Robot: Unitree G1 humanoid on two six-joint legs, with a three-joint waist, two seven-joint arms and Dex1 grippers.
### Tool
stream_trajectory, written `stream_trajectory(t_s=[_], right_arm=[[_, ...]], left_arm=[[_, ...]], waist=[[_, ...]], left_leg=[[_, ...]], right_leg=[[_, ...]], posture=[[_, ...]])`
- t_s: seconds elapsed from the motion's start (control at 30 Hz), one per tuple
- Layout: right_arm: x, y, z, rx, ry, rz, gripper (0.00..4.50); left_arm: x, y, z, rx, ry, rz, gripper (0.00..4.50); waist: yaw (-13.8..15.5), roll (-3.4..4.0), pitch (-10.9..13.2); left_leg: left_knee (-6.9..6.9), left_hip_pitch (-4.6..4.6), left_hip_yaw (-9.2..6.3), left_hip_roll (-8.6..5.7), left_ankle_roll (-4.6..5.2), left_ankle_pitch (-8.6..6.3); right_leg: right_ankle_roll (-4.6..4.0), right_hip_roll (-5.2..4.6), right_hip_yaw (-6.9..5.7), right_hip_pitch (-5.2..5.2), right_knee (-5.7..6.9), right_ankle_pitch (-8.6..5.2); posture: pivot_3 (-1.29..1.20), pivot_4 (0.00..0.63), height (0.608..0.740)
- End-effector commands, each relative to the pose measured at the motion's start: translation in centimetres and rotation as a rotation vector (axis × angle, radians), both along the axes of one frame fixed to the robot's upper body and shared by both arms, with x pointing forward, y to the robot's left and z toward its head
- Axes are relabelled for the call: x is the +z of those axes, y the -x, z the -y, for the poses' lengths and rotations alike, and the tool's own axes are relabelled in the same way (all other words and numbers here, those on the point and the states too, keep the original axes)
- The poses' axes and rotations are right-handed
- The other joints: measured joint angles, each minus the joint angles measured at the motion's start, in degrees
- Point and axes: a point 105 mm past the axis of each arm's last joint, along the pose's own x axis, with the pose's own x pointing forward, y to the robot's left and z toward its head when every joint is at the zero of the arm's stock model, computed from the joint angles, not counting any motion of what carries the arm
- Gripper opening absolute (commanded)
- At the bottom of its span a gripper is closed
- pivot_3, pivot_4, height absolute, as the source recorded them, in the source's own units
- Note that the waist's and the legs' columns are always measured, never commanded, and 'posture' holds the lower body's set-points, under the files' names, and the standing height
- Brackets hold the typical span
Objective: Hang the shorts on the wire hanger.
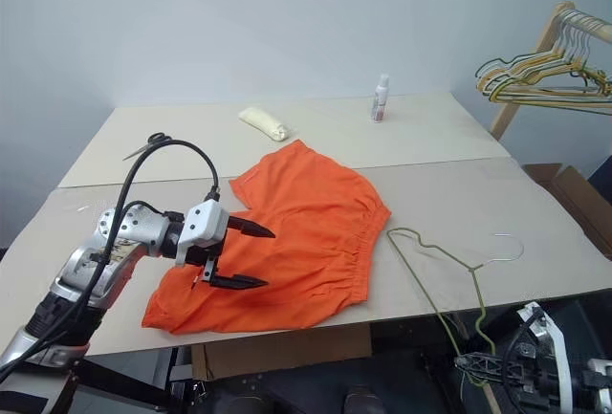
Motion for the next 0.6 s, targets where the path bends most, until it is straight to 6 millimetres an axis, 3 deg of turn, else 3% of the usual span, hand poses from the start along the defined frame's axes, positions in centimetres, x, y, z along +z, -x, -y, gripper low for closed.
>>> stream_trajectory(t_s=[0.03,0.3,0.6], right_arm=[[0.8,-0.9,-1.1,0.019,-0.046,0.041,0.00],[0.4,-1.9,-1.8,0.012,-0.057,0.060,0.00],[-0.6,-2.4,-0.1,-0.047,0.011,0.047,0.00]], left_arm=[[1.2,-0.5,0.1,0.013,0.016,0.038,4.46],[1.2,-0.4,-0.2,0.024,0.005,0.039,4.46],[1.2,-0.3,0.0,0.025,0.014,0.042,4.46]], waist=[[0.0,0.00,0.0],[0.1,0.02,0.0],[0.2,0.03,0.0]], left_leg=[[0.00,0.00,0.00,0.00,0.00,0.00],[0.01,-0.01,-0.02,-0.01,0.00,0.00],[0.01,-0.01,-0.02,-0.03,0.00,0.00]], right_leg=[[0.00,-0.01,0.00,0.00,0.00,0.00],[0.01,-0.01,0.00,0.00,0.00,0.01],[0.00,-0.03,0.00,0.00,0.01,0.01]], posture=[[0.00,0.000,0.740],[0.01,0.000,0.740],[0.02,0.000,0.740]])
